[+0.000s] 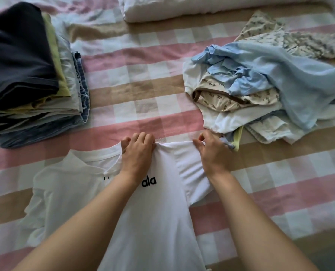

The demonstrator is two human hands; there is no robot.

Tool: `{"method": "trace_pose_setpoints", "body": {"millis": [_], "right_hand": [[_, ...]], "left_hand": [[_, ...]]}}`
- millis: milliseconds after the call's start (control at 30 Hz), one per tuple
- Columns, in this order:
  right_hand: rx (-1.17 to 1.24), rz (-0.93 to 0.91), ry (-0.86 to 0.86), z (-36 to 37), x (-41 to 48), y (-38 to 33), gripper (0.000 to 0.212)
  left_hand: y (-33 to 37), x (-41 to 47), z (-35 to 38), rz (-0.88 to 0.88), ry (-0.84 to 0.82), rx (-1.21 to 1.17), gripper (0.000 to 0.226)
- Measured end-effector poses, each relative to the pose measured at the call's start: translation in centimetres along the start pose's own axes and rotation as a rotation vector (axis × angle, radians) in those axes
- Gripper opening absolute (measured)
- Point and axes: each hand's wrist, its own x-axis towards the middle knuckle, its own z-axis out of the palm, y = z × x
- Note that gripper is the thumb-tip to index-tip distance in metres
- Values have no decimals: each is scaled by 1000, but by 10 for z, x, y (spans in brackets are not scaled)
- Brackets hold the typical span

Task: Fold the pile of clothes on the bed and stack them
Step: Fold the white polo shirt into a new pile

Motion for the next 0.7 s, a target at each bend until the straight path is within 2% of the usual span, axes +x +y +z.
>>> {"method": "trace_pose_setpoints", "body": {"millis": [67, 133, 200, 267, 367, 433, 533, 633, 700], "right_hand": [[-89, 7, -8, 7, -1, 1, 28], [-78, -21, 38, 8, -5, -3, 23], [-44, -134, 156, 7, -14, -4, 15], [-104, -226, 277, 5, -26, -3, 19], [-85, -265, 272, 1, -52, -3, 21], [-59, -209, 174, 0, -69, 2, 31], [-91, -70, 94, 0, -77, 13, 38], [15, 122, 125, -5, -77, 18, 49], [81, 231, 217, -10, -84, 22, 47]], "left_hand": [[1, -3, 3, -29, 37, 43, 11], [3, -3, 2, -45, 53, 43, 11], [3, -5, -3, -63, 58, -6, 16], [2, -11, -12, -72, 83, -53, 25], [-6, -29, -31, -39, 109, -120, 26], [-7, -41, -37, 58, 97, -171, 23], [5, -54, -37, 187, 16, -174, 30], [27, -54, -30, 181, -32, -200, 28], [45, -47, -24, 147, -33, -269, 25]]}}
